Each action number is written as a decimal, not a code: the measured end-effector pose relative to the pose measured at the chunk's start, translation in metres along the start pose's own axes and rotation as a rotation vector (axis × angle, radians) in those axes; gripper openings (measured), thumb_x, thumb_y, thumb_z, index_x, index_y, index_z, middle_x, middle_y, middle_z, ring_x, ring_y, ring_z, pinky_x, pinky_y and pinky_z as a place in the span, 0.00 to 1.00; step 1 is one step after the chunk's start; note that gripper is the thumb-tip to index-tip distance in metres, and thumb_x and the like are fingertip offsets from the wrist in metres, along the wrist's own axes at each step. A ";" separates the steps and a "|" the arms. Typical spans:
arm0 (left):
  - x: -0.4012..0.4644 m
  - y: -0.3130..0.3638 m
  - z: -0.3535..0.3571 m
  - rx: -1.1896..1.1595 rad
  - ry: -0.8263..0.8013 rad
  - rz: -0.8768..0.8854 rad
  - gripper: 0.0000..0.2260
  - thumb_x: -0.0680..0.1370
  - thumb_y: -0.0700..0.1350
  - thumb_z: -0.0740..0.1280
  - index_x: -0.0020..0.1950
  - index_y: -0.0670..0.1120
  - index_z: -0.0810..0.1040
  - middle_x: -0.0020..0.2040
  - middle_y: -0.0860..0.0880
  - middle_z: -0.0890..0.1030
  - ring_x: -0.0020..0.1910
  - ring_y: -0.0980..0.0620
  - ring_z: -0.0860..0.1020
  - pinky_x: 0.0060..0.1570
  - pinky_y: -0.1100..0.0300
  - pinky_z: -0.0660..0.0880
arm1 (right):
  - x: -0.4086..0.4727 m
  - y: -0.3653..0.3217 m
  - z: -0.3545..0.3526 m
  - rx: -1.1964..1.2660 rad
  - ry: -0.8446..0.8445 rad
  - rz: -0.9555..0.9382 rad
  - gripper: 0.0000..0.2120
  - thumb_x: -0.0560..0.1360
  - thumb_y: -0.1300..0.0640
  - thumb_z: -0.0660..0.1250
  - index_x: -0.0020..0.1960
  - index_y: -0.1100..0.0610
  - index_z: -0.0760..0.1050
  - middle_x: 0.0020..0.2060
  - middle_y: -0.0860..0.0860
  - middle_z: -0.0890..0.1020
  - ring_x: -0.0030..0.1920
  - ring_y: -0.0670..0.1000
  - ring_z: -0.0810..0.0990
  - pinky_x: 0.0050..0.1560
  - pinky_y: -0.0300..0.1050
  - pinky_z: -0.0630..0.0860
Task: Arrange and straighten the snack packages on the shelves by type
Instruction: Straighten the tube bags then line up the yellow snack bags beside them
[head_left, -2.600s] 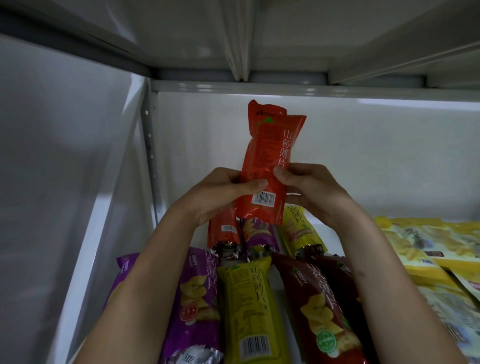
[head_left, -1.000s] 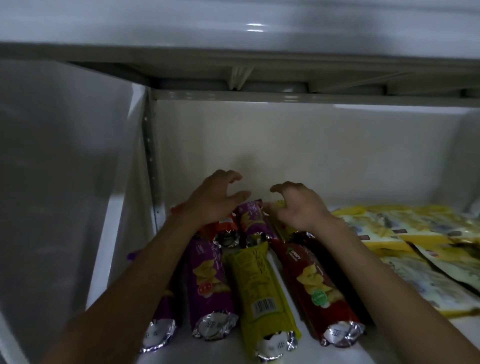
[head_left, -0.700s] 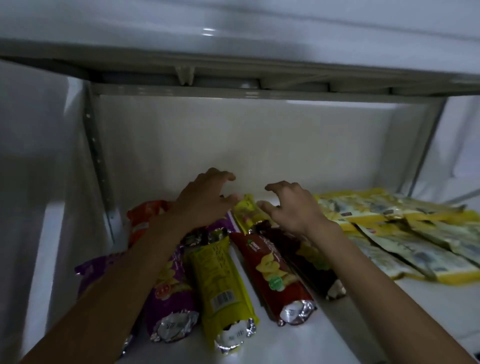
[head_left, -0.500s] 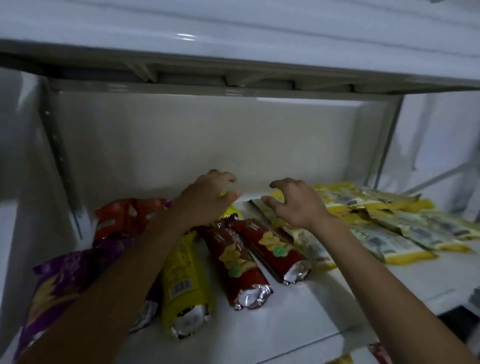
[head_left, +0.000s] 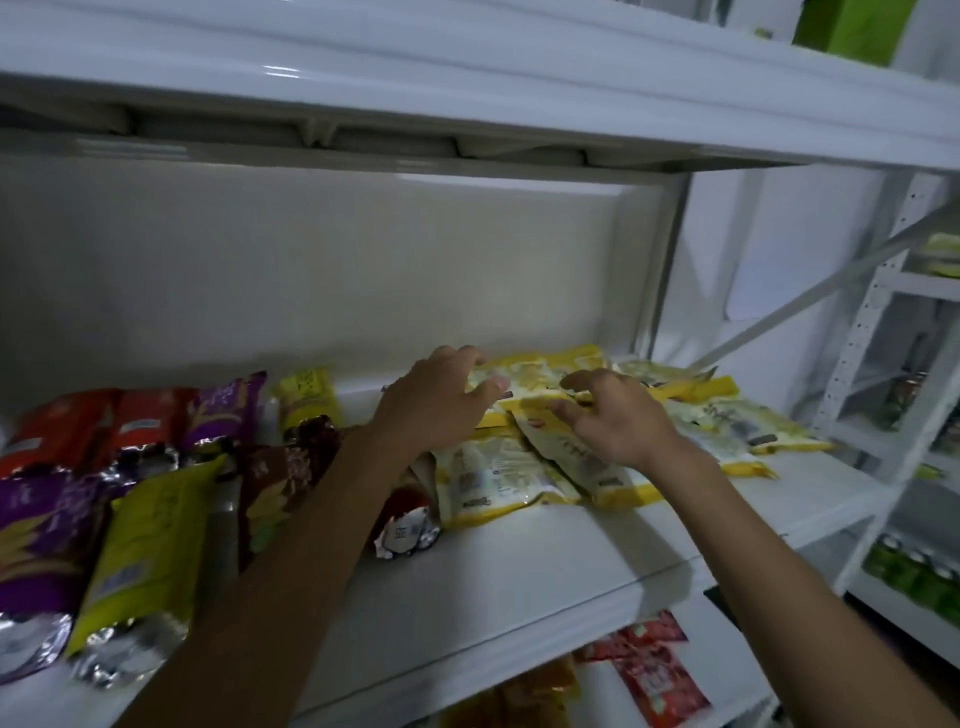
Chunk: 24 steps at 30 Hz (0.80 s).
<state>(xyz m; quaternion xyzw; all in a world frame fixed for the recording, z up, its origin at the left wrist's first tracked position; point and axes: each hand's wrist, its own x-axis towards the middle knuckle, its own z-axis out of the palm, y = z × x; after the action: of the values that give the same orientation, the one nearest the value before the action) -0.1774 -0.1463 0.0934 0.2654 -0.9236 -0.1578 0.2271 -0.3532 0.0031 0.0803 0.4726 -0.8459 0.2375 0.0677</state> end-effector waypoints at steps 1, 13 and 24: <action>0.006 0.003 0.005 -0.019 -0.013 -0.022 0.26 0.83 0.64 0.59 0.76 0.51 0.70 0.72 0.47 0.74 0.69 0.45 0.74 0.66 0.46 0.73 | 0.001 0.005 0.002 0.008 -0.015 -0.003 0.25 0.81 0.38 0.65 0.71 0.51 0.78 0.69 0.52 0.81 0.69 0.57 0.78 0.64 0.54 0.77; 0.039 -0.012 0.040 0.074 -0.088 -0.270 0.30 0.80 0.68 0.62 0.76 0.50 0.68 0.69 0.45 0.77 0.66 0.42 0.77 0.62 0.47 0.75 | 0.038 -0.006 0.055 -0.013 -0.169 -0.075 0.21 0.82 0.42 0.65 0.69 0.52 0.79 0.66 0.56 0.82 0.67 0.60 0.78 0.62 0.53 0.77; 0.039 -0.027 0.067 0.297 -0.141 -0.506 0.34 0.82 0.62 0.64 0.80 0.44 0.59 0.70 0.41 0.75 0.64 0.41 0.78 0.56 0.52 0.75 | 0.091 0.007 0.075 0.019 -0.198 -0.205 0.18 0.82 0.42 0.64 0.65 0.51 0.81 0.63 0.52 0.82 0.64 0.57 0.79 0.61 0.53 0.77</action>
<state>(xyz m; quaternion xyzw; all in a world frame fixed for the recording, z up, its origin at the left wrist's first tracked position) -0.2293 -0.1783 0.0386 0.5058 -0.8547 -0.0904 0.0742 -0.4009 -0.0986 0.0429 0.5783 -0.7935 0.1896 0.0032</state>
